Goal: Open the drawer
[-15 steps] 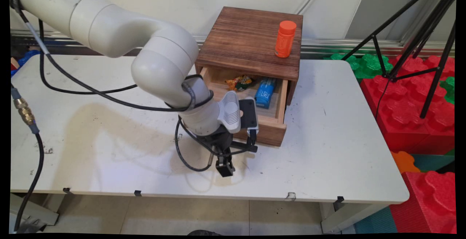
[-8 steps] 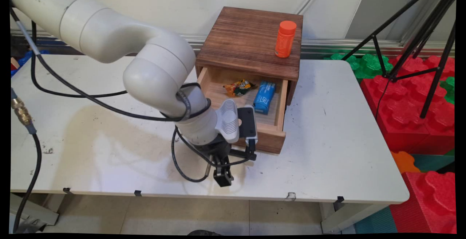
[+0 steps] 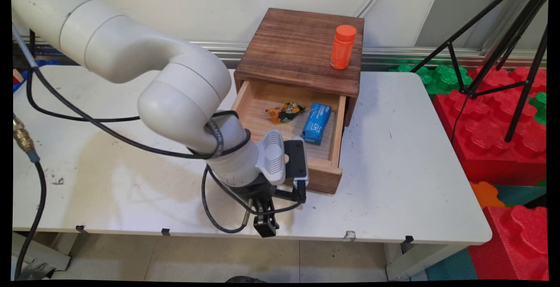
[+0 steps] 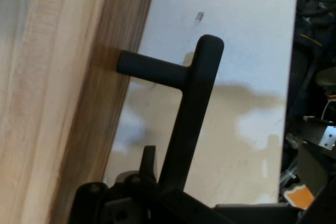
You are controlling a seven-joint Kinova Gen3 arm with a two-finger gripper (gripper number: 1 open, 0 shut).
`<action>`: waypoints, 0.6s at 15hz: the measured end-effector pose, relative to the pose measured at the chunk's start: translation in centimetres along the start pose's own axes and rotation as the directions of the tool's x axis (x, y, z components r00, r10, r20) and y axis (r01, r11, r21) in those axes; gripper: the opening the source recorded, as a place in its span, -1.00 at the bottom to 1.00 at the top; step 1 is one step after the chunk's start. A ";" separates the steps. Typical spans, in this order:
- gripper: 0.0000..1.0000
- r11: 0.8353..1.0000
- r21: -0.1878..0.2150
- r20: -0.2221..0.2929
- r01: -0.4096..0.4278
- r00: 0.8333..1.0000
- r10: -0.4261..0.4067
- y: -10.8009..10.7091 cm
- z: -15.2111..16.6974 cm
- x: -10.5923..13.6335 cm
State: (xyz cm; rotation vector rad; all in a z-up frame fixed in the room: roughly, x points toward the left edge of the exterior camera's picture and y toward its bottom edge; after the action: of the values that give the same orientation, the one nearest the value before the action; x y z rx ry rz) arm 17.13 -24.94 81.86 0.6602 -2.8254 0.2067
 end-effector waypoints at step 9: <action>1.00 1.000 -0.016 0.000 -0.003 1.000 0.003 1.9 -0.3 -0.2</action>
State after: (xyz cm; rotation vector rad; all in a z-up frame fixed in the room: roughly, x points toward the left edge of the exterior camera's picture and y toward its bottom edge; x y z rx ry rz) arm 16.48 -23.15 81.93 0.6527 -2.8249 0.1840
